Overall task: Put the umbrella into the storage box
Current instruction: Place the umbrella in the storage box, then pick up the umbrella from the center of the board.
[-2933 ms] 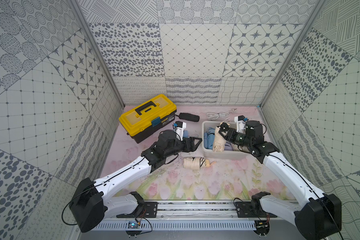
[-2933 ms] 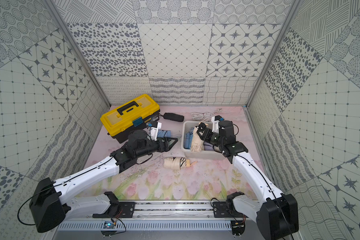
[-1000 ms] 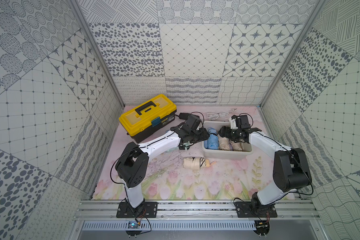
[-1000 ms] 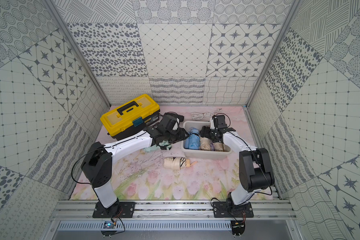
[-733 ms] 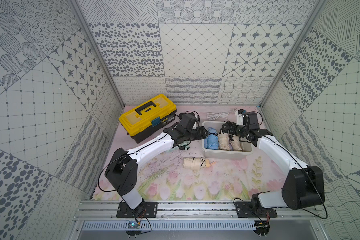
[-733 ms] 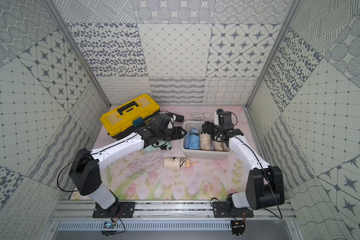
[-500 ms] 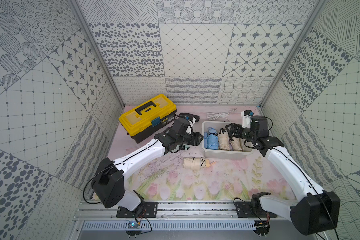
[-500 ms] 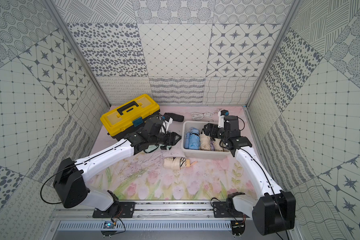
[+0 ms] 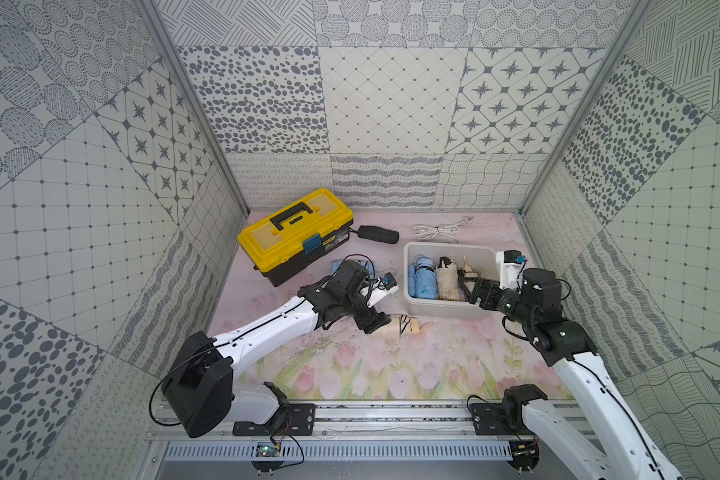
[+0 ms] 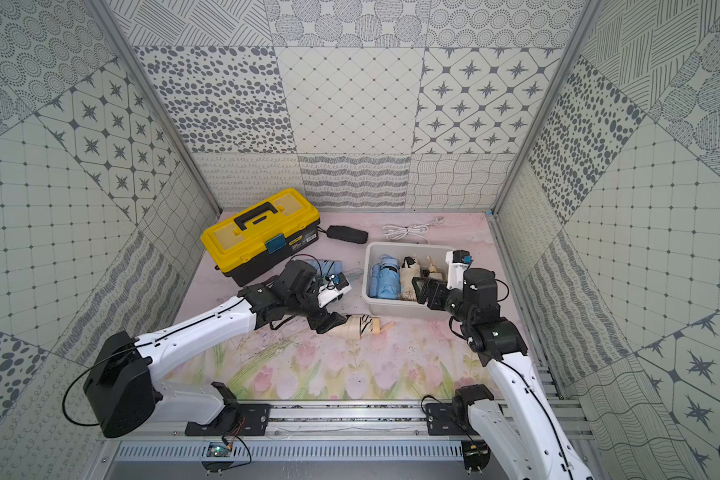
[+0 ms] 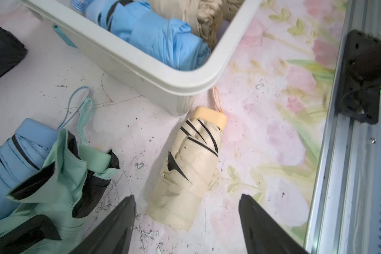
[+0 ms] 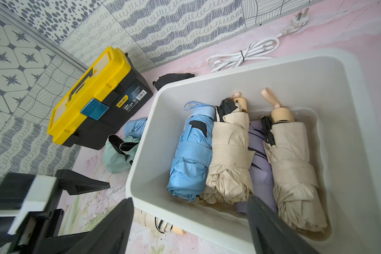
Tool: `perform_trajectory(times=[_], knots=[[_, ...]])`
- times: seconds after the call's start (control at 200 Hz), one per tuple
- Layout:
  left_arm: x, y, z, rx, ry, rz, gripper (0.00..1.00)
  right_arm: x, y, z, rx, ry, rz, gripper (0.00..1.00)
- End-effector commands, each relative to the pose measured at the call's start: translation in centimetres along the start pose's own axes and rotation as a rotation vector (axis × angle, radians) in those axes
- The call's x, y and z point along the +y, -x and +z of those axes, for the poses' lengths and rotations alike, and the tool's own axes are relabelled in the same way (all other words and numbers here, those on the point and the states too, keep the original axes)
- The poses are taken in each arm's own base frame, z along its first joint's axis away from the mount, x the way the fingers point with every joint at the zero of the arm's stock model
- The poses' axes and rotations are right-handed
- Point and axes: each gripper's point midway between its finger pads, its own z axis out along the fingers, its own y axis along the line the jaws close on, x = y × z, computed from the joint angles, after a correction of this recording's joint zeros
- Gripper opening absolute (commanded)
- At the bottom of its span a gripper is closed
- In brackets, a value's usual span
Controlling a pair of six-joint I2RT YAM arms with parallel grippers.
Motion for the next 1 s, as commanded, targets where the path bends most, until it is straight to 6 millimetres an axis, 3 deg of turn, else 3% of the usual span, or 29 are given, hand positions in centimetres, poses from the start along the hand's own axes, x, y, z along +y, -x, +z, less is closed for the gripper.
perform_trajectory(times=[0.0, 0.135, 0.345, 0.62, 0.745, 0.87, 0.996], knots=[[-1.7, -3.4, 1.2, 0.07, -0.087, 0.301, 0.81, -0.3, -0.4, -1.3, -0.022, -0.025, 0.024, 0.86], [-2.3, -5.1, 2.7, 0.09, -0.11, 0.33, 0.83, 0.3, 0.3, -2.7, -0.073, -0.009, 0.042, 0.87], [-1.6, -6.0, 4.7, 0.112, -0.071, 0.414, 0.86, 0.6, 0.6, -3.3, -0.076, -0.005, 0.055, 0.86], [0.1, -4.8, 6.2, 0.098, -0.013, 0.494, 0.87, 0.6, 0.3, -3.2, -0.067, 0.0, 0.081, 0.86], [-0.3, -4.0, 5.9, 0.073, -0.034, 0.505, 0.85, 0.5, 0.3, -3.2, -0.065, -0.006, 0.082, 0.86], [-1.5, -4.6, 4.7, 0.101, -0.102, 0.529, 0.8, 0.4, 0.4, -3.2, -0.069, -0.012, 0.078, 0.86], [-1.3, -4.6, 4.0, 0.128, -0.089, 0.547, 0.8, 0.3, 0.3, -3.1, -0.065, -0.017, 0.077, 0.86]])
